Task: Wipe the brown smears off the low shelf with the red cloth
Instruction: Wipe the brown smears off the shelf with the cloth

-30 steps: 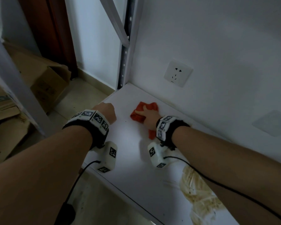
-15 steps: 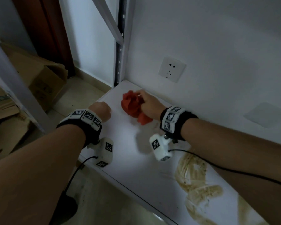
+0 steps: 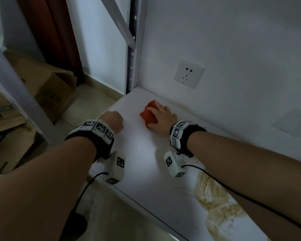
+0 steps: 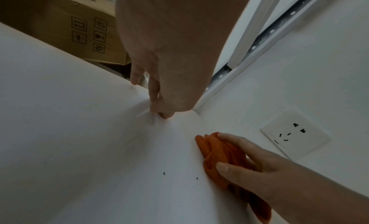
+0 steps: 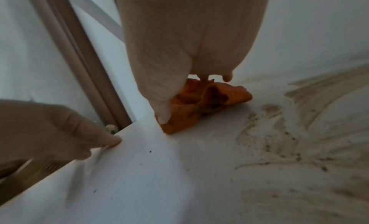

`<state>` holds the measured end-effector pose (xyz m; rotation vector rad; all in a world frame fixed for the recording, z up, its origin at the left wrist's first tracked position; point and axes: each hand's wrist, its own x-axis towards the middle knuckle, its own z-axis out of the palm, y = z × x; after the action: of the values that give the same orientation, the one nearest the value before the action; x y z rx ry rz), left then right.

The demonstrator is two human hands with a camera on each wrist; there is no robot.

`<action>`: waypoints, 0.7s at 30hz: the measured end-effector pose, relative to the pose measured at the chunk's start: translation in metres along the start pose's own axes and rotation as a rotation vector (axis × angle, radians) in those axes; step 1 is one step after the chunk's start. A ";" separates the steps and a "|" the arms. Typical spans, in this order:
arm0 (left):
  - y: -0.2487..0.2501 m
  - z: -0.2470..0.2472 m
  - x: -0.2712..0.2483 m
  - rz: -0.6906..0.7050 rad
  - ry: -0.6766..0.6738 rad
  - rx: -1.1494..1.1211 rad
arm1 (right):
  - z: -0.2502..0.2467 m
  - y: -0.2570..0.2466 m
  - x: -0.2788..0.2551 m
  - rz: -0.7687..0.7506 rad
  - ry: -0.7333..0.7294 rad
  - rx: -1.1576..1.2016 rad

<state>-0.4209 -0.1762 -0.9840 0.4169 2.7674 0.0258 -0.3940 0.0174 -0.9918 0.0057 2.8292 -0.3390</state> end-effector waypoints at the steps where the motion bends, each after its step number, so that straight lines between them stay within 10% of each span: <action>1: -0.001 0.001 -0.001 0.001 0.004 -0.009 | 0.002 0.001 0.004 0.009 -0.045 0.023; 14: 0.000 -0.002 -0.004 -0.013 -0.021 -0.047 | 0.035 -0.019 -0.016 -0.429 0.072 0.254; 18: 0.000 -0.003 -0.009 0.002 -0.033 -0.017 | 0.007 -0.008 0.000 0.073 0.075 0.750; 21: -0.001 -0.003 -0.009 0.013 -0.042 -0.011 | -0.005 0.007 0.001 0.195 0.061 0.629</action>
<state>-0.4138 -0.1801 -0.9782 0.4272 2.7222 0.0347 -0.3958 0.0250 -0.9886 0.4220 2.6228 -1.1717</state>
